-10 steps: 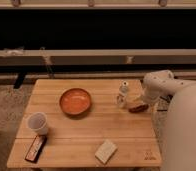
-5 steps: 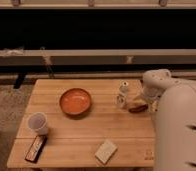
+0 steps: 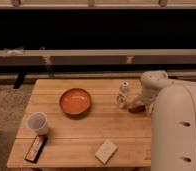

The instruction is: Place the pepper on the white sponge

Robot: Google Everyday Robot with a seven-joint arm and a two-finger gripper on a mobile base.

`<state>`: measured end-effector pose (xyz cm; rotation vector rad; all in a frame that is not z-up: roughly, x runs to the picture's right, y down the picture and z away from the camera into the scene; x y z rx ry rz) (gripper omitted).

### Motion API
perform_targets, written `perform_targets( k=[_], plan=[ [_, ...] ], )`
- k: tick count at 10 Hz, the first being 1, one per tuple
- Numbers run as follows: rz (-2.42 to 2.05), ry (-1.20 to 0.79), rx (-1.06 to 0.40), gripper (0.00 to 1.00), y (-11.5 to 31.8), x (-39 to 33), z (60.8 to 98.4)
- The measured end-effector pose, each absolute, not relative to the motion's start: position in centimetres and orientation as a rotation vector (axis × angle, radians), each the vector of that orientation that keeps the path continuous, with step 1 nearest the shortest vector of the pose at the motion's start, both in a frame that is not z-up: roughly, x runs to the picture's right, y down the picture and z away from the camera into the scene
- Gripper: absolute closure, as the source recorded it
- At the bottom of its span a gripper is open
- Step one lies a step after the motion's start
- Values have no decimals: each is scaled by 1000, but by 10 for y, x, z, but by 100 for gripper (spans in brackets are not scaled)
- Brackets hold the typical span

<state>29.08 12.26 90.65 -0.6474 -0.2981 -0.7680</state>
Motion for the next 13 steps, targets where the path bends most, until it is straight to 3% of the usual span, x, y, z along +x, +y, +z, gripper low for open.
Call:
perform_targets(
  k=[5, 13],
  plan=[
    [-772, -306, -637, 97, 131, 277, 893],
    [-875, -400, -513, 100, 129, 165, 833]
  ],
)
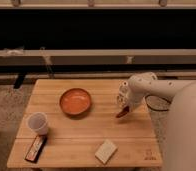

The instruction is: Place the pepper on the white sponge

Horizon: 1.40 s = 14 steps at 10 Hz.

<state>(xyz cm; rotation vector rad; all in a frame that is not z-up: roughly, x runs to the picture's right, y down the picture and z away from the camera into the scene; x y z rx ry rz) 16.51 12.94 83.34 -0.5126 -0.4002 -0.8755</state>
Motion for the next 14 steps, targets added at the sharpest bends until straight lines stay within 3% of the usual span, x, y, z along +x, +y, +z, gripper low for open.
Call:
perform_targets(
  k=[4, 10, 14],
  plan=[
    [-905, -454, -493, 100, 149, 110, 786],
    [-856, -525, -518, 100, 218, 39, 709],
    [-781, -529, -521, 100, 258, 15, 678]
  ],
)
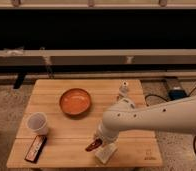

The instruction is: Place the pepper on the white sponge

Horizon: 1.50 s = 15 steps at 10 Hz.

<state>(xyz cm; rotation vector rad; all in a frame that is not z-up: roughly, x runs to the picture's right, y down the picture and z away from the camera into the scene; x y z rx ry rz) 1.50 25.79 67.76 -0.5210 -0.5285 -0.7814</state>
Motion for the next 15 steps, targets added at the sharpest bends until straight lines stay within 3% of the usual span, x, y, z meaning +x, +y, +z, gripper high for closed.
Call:
perform_targets(
  k=[7, 13, 15],
  plan=[
    [-725, -497, -580, 100, 299, 41, 674],
    [-740, -503, -594, 100, 308, 52, 705],
    [-745, -501, -602, 92, 307, 56, 710]
  ],
)
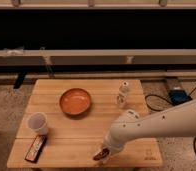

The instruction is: Place the pepper on the white sponge

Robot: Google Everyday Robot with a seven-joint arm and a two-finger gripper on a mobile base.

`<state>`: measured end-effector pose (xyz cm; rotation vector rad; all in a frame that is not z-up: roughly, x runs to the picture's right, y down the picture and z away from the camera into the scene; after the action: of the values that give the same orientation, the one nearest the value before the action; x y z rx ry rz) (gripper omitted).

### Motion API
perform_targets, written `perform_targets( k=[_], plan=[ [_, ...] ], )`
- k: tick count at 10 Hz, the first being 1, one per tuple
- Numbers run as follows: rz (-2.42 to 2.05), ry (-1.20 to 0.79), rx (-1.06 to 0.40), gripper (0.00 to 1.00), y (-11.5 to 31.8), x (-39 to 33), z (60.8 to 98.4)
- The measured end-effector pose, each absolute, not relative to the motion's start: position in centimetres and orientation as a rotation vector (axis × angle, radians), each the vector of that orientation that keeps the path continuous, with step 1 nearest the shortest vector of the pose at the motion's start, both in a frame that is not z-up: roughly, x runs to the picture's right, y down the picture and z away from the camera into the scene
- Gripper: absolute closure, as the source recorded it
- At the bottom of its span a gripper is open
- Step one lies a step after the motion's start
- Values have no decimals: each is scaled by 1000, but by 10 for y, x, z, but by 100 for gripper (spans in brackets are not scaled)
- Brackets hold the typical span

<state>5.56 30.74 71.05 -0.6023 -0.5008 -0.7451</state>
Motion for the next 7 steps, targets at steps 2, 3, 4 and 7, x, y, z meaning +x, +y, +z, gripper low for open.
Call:
perform_targets(
  k=[2, 3, 4, 7],
  plan=[
    [-749, -494, -607, 72, 307, 60, 712],
    [-752, -487, -605, 61, 307, 62, 713],
    [-756, -482, -602, 53, 305, 63, 715],
    [-767, -474, -586, 23, 296, 64, 722]
  ],
)
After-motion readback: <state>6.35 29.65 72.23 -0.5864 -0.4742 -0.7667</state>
